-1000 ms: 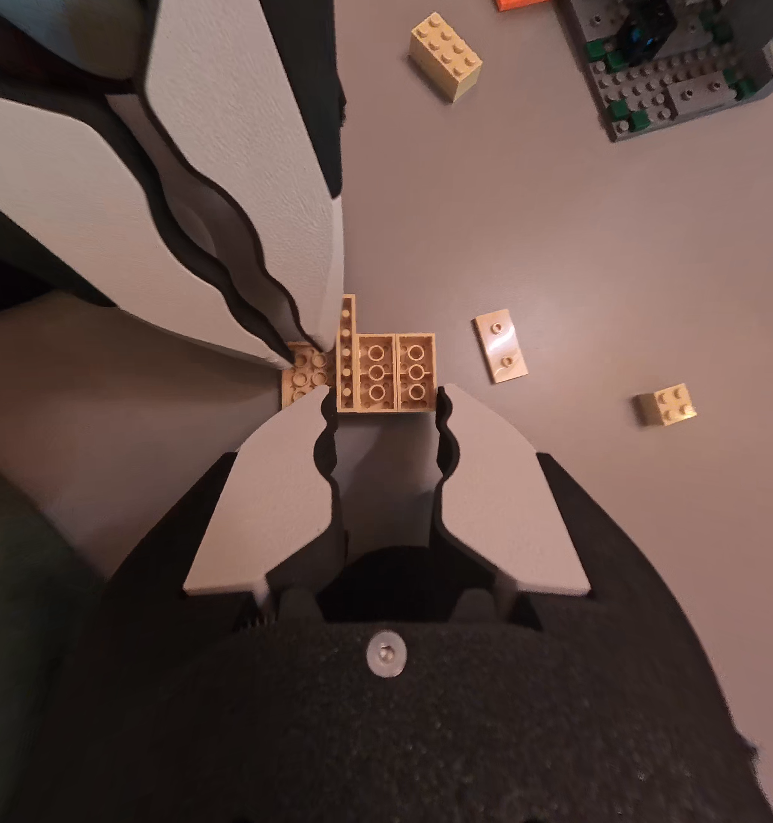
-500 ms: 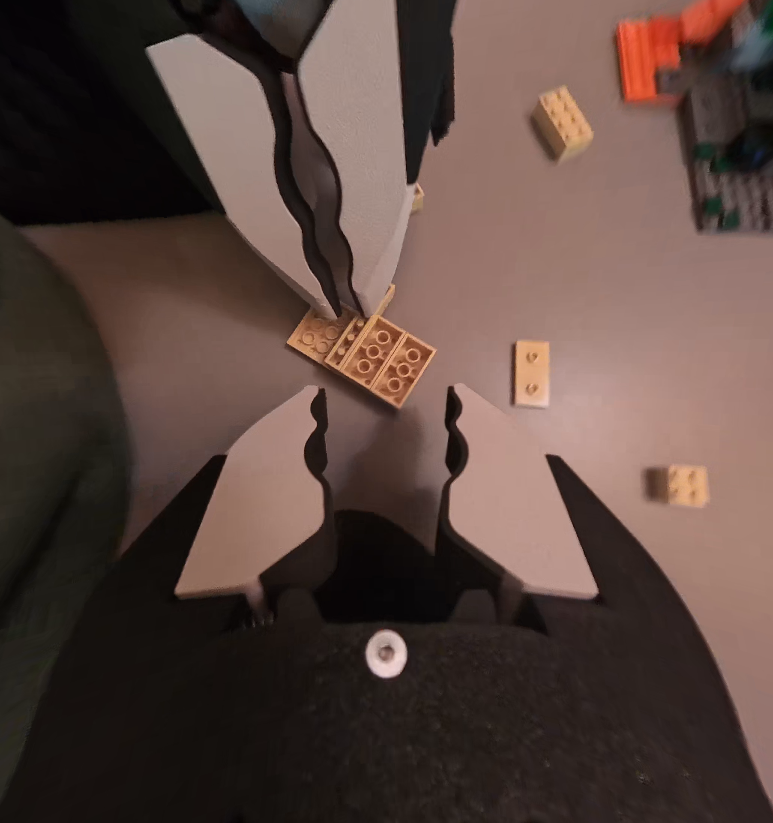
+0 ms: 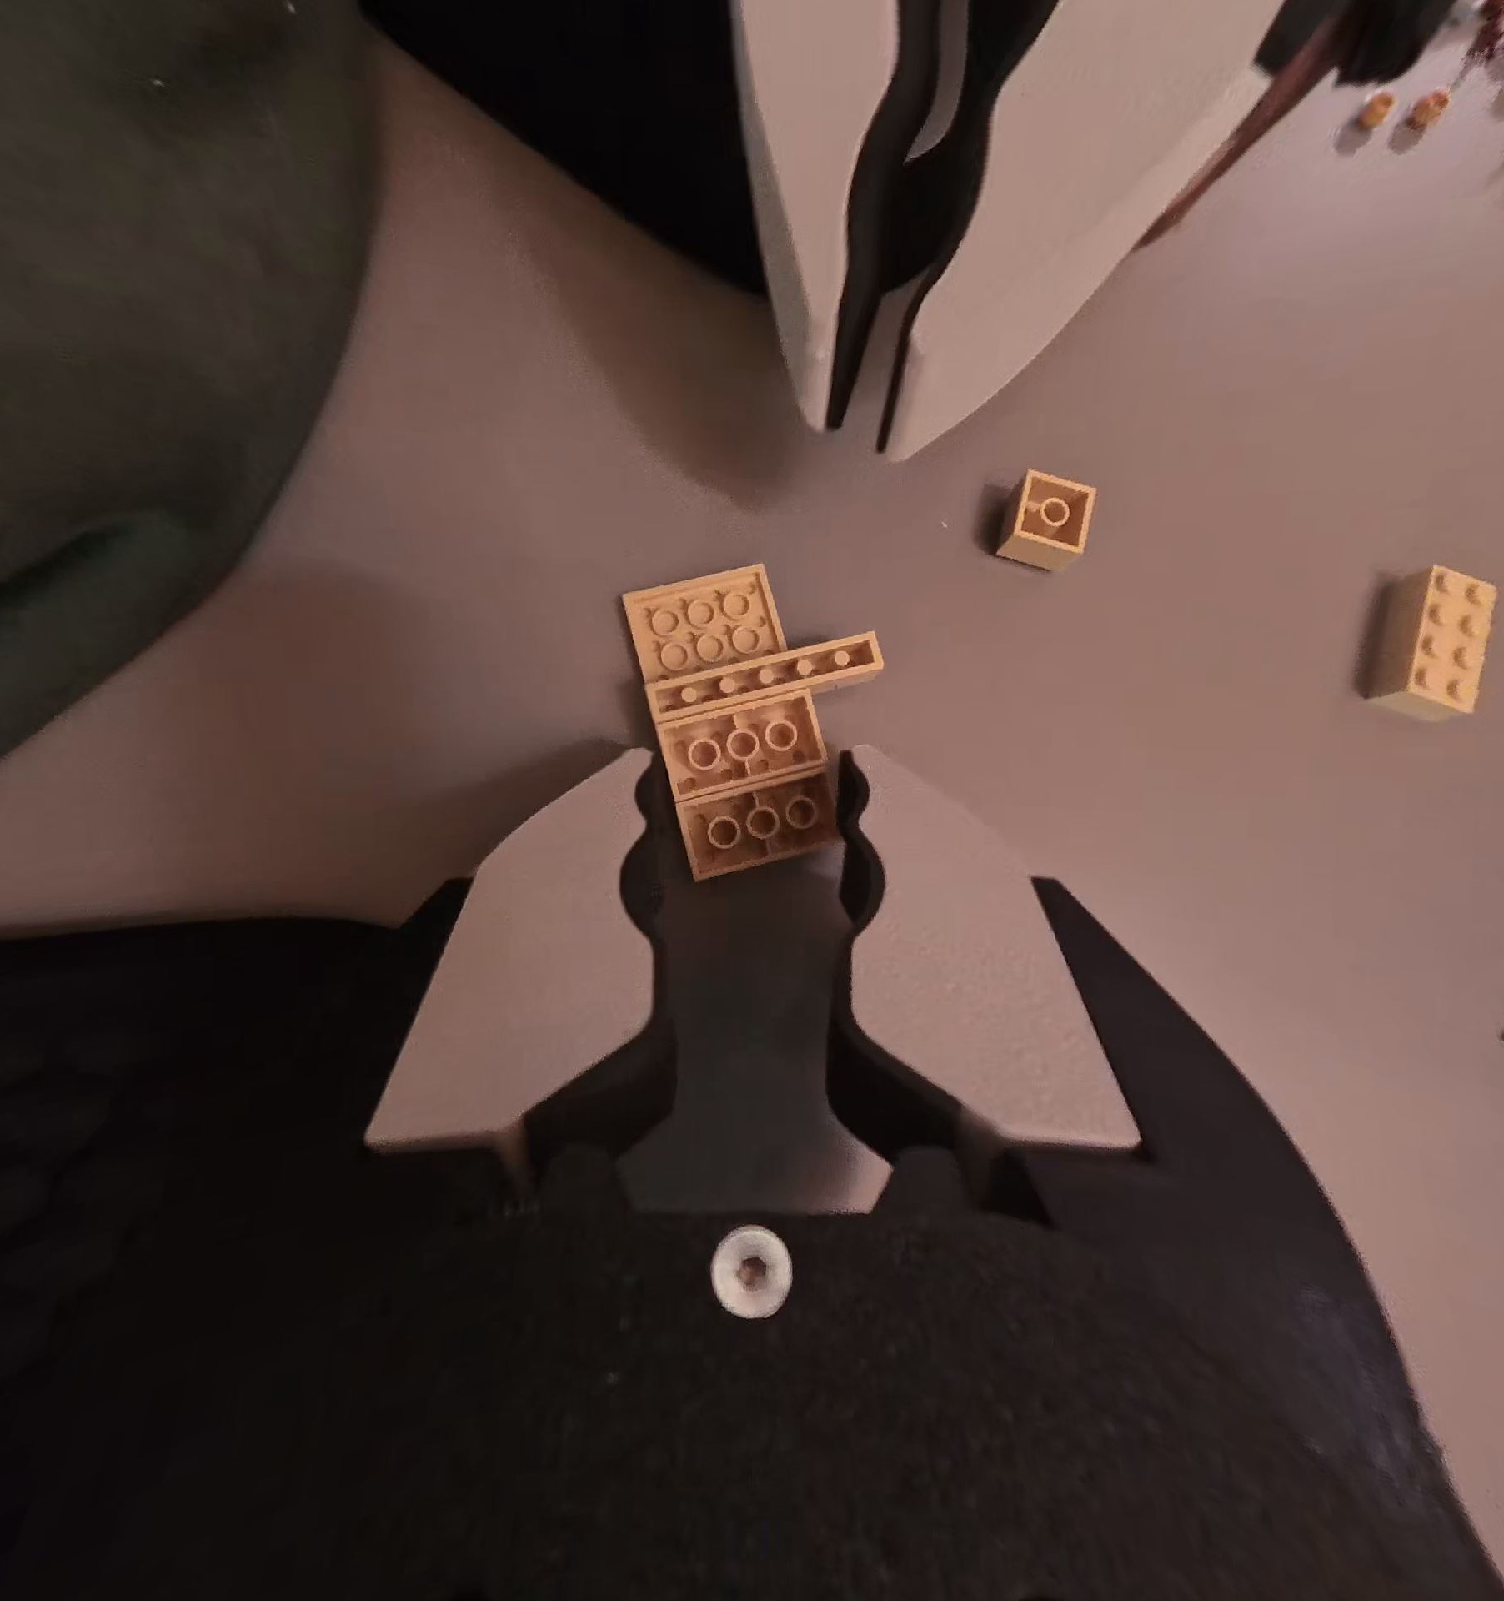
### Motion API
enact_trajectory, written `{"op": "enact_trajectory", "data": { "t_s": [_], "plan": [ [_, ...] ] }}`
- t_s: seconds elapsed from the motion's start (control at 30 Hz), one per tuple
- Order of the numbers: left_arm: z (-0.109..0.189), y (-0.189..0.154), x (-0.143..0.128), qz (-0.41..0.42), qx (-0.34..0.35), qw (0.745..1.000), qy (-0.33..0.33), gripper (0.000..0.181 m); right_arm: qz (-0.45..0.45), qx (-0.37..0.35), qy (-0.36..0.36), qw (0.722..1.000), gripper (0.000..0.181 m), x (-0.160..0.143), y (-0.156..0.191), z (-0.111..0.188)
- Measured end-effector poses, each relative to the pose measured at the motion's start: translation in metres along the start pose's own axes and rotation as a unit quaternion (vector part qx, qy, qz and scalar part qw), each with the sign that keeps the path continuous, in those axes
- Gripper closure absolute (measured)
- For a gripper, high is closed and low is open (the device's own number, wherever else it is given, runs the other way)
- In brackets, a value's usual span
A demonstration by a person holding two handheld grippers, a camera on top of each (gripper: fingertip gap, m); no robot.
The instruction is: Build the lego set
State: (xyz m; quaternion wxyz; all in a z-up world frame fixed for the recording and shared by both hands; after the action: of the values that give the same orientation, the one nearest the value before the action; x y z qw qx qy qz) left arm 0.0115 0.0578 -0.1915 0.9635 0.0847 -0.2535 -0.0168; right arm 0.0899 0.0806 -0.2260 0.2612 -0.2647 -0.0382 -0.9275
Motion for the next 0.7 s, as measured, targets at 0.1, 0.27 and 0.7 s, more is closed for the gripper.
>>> {"op": "enact_trajectory", "data": {
  "t_s": [0.1, 0.27, 0.7],
  "plan": [
    [0.007, -0.001, -0.006, 0.025, 0.016, 0.999, -0.020, 0.173, -0.008, -0.003, -0.019, 1.000, 0.145, 0.000, 0.000, 0.000],
    [0.010, -0.005, -0.004, 0.042, 0.045, 0.996, -0.070, 0.169, -0.056, -0.002, -0.052, 0.997, 0.145, 0.000, -0.001, 0.006],
    [0.010, -0.013, 0.022, 0.018, 0.053, 0.993, -0.109, 0.168, -0.092, -0.041, -0.107, 0.989, 0.146, 0.017, -0.005, 0.022]
  ]
}}
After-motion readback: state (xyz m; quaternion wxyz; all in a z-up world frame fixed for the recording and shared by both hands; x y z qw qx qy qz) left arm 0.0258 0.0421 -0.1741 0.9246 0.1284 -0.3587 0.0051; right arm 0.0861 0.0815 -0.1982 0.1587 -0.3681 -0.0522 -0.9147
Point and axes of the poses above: each gripper's, where its closed fingertips meet, z back along the fingers, x out of its top, y = z × x across the jaws, the point moved 3 cm from there along z, back along the fingers, and after that the axes turned 9 degrees about y, right-handed, at the moved point
